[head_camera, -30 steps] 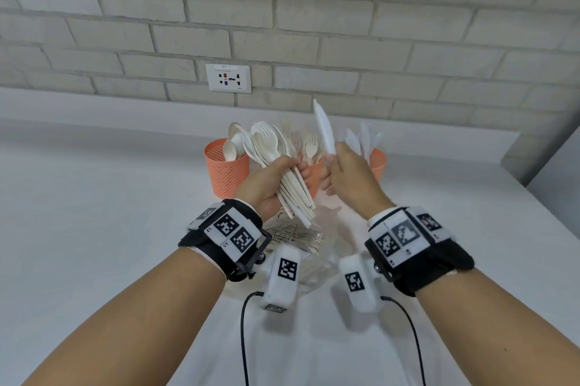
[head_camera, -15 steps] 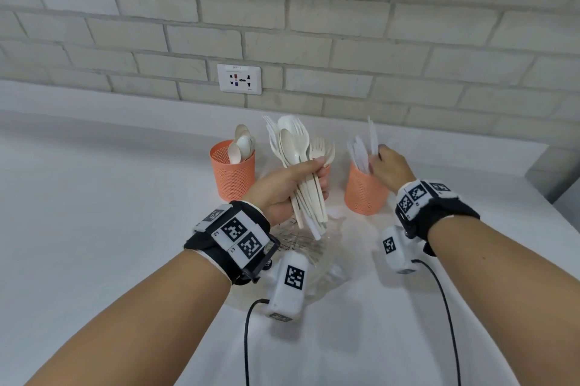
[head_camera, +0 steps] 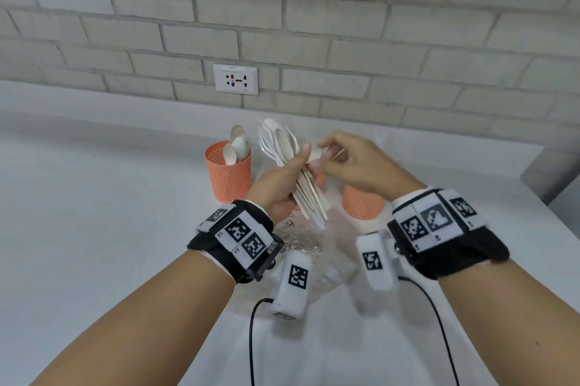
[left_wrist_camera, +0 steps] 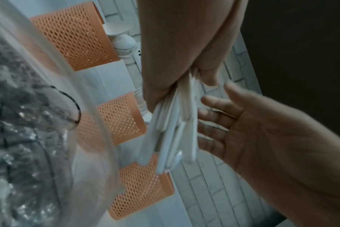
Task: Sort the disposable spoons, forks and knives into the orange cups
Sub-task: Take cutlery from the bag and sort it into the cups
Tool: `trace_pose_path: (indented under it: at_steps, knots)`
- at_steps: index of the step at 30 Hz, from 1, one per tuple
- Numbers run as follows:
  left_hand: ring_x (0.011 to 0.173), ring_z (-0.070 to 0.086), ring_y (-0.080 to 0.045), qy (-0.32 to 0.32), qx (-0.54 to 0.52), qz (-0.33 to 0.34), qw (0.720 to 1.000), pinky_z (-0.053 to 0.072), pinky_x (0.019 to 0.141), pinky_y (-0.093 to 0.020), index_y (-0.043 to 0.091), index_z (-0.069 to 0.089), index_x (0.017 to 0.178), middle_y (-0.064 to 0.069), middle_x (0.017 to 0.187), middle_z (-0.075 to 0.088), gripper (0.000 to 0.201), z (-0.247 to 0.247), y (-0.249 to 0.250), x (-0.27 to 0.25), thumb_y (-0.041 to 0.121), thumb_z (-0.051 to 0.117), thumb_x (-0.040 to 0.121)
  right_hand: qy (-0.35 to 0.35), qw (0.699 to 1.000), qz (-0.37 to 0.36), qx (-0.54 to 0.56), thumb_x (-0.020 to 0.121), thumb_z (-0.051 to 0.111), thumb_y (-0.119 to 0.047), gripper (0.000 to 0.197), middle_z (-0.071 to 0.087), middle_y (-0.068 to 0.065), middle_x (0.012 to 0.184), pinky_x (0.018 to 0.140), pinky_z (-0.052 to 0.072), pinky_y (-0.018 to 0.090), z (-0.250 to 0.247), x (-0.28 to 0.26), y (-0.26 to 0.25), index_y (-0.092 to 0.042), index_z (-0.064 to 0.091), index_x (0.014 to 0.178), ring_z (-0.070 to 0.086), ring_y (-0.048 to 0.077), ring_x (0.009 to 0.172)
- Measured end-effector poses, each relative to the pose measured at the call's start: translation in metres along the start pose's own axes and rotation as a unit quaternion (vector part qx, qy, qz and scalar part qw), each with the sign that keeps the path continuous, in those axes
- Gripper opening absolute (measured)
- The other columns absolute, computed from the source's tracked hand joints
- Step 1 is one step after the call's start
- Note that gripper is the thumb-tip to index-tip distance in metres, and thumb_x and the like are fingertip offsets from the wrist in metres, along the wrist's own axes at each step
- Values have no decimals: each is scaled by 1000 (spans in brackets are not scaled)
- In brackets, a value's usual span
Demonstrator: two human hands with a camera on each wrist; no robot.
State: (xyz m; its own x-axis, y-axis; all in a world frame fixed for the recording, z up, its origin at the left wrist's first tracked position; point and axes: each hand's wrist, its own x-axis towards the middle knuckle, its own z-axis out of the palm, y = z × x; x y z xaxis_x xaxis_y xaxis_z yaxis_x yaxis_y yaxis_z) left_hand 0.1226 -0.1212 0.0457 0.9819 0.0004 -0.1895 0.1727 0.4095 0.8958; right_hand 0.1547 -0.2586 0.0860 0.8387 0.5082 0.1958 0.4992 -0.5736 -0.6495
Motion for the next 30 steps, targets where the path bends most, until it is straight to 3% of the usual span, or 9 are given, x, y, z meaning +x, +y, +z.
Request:
trace_pose_path:
  at_steps: [2,6,11,15,17,19,23,27,30]
  knots:
    - [100,66,-24,11,1,-2,1000,55,85,-33,-3,55,118,-15,111,66,60,0,-1,2,49,48,89,-123,991,16,-57,84,63,-41,56,55,-4,111,78,44,21,14,-10,-10,-15,45,131,57,11,100]
    - [103,66,-22,12,22,0,1000,54,85,-30,-3,54,122,-19,117,65,61,-2,-4,1,49,50,89,-150,988,37,-11,85,64,-21,65,52,7,129,92,44,27,35,-9,-10,-7,31,139,53,19,116]
    - [79,64,-23,-25,103,28,994,43,55,-28,10,57,99,-15,97,61,40,-2,-5,-10,48,50,87,-124,986,32,109,89,47,-4,49,53,27,118,85,51,42,49,-10,-7,0,31,136,57,21,91]
    - [95,59,-27,-46,64,38,996,40,81,-43,11,63,112,-10,101,65,48,-10,-6,-11,46,64,79,-122,951,55,277,90,46,-8,33,59,8,83,62,49,21,54,-12,-2,0,48,121,58,5,67]
    - [84,59,-24,-47,25,23,998,41,76,-40,22,76,88,-2,90,69,18,-14,-5,-9,34,66,79,-142,939,56,309,96,43,-10,15,53,5,69,51,45,17,52,-15,-6,-1,55,94,55,5,52]
    - [71,51,-24,-45,3,12,999,42,63,-35,25,77,71,1,79,70,19,-17,-7,-9,31,63,83,-160,932,54,321,100,40,-20,22,56,6,69,49,47,17,52,-16,-7,-10,54,88,56,8,51]
    - [70,59,-23,-12,-25,6,1000,50,60,-32,12,70,83,-8,86,64,21,-17,-9,-9,27,57,89,-195,913,96,346,101,32,-35,36,58,9,70,50,49,25,51,-17,-2,-6,53,96,58,16,54]
    - [79,65,-16,3,-129,29,991,57,73,-30,6,59,87,-5,85,61,14,-19,-6,-7,16,53,93,-17,991,61,116,96,47,-31,25,61,8,88,63,46,18,58,-18,3,-8,54,94,57,11,69]
    - [80,64,-20,-12,-129,32,991,55,79,-36,4,57,88,-8,85,62,20,-20,-3,-9,20,47,96,153,985,-81,18,89,59,-12,5,52,-2,90,67,39,3,56,-19,-2,-8,59,92,47,-4,72]
